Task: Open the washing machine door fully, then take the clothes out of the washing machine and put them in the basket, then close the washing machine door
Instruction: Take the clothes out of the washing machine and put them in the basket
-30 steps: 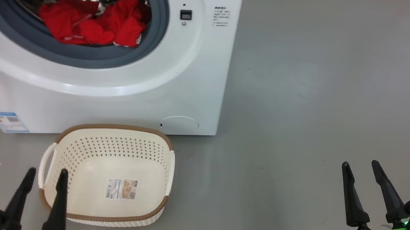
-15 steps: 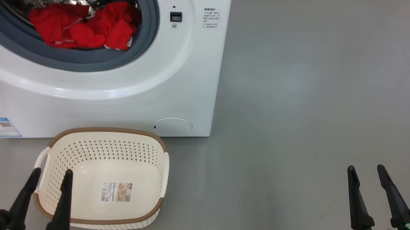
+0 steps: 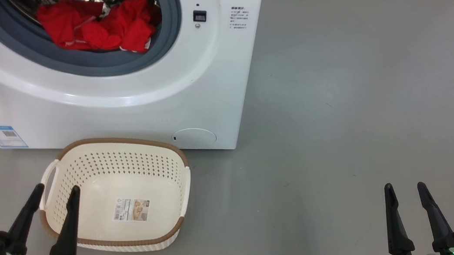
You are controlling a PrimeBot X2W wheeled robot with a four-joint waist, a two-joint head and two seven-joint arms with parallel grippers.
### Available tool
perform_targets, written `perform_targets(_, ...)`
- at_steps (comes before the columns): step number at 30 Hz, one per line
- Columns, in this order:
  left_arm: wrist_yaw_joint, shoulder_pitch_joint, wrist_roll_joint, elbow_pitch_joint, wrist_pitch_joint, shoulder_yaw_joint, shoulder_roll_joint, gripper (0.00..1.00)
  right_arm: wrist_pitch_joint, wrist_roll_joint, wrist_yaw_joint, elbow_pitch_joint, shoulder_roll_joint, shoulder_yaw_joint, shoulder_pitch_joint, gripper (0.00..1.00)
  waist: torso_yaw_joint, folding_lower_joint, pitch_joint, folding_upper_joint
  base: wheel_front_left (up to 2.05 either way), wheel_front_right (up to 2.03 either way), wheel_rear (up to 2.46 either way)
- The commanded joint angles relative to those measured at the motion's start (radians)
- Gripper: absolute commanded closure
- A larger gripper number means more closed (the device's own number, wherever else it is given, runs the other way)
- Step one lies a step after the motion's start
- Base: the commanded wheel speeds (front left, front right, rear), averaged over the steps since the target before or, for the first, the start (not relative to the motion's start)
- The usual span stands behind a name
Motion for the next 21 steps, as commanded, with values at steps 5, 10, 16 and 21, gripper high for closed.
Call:
perform_targets(5, -0.005, -0.018, 0.007, -0.031, -0.005, 0.034, 0.021, 0.00, -0.006, 0.003, 0.006, -0.028, -0.017, 0.016, -0.012, 0.00, 0.002, 0.0001, 0.003, -0.0001, 0.00, 0.00, 0.00)
perform_targets(10, -0.005, -0.021, 0.002, -0.029, -0.005, 0.031, 0.020, 0.00, -0.006, 0.003, 0.006, -0.026, -0.016, 0.018, -0.012, 0.00, 0.004, 0.0001, 0.002, -0.0001, 0.30, -0.61, 0.31)
perform_targets(16, -0.005, -0.025, 0.000, -0.031, -0.005, 0.029, 0.023, 0.00, -0.006, 0.003, 0.006, -0.025, -0.014, 0.021, -0.015, 0.00, 0.004, 0.0001, 0.003, -0.0001, 1.05, -1.46, 0.42)
perform_targets(21, -0.005, -0.027, 0.003, -0.028, -0.005, 0.026, 0.026, 0.00, -0.006, 0.004, 0.006, -0.024, -0.013, 0.023, -0.016, 0.00, 0.005, 0.0001, 0.004, -0.0001, 1.37, -1.78, 0.40)
